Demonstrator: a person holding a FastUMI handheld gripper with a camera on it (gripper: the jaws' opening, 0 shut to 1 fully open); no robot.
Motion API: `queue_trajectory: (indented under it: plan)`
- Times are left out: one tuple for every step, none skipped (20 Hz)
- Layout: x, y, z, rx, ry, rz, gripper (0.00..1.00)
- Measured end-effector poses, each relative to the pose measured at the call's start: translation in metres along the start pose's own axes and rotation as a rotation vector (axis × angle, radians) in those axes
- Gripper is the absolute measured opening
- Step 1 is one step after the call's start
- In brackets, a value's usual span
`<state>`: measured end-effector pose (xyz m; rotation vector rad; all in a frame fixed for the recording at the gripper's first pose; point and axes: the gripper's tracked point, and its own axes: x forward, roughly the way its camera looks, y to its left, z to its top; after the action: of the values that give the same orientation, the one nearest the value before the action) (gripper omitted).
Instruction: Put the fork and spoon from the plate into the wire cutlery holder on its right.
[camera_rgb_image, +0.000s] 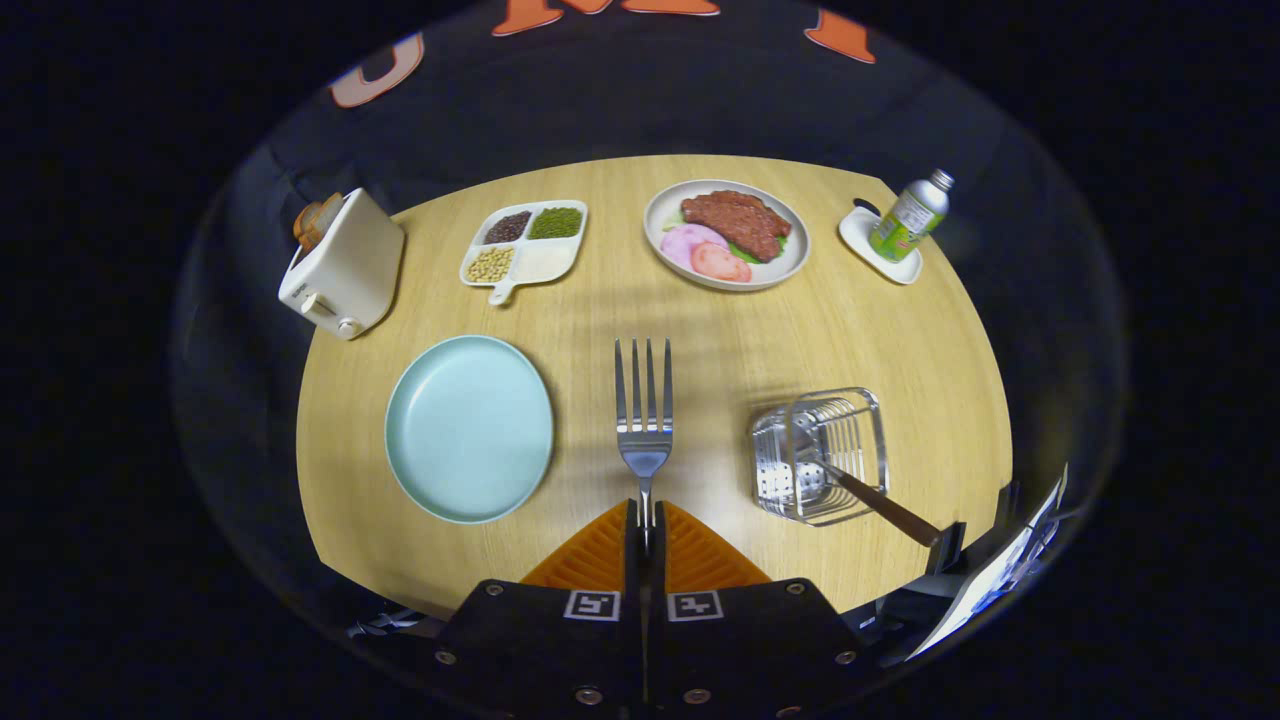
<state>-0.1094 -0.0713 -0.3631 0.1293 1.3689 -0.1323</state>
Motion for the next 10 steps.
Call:
queue_trajectory:
  plan:
    - [-0.001,-0.015,-0.004,0.015,0.004,-0.013,0.03]
    - [0.0,-0.026,-0.007,0.028,0.011,-0.025,0.03]
    - [0.0,-0.034,-0.01,0.039,0.018,-0.034,0.03]
    - [0.0,-0.045,-0.013,0.047,0.022,-0.042,0.03]
    - [0.001,-0.054,-0.016,0.048,0.034,-0.05,0.03]
    - [0.002,-0.063,-0.021,0.046,0.046,-0.057,0.03]
    - [0.005,-0.07,-0.023,0.044,0.057,-0.062,0.03]
    - [0.006,-0.076,-0.026,0.04,0.07,-0.065,0.03]
    - [0.009,-0.079,-0.028,0.039,0.079,-0.068,0.03]
    - [0.012,-0.084,-0.03,0.04,0.093,-0.073,0.04]
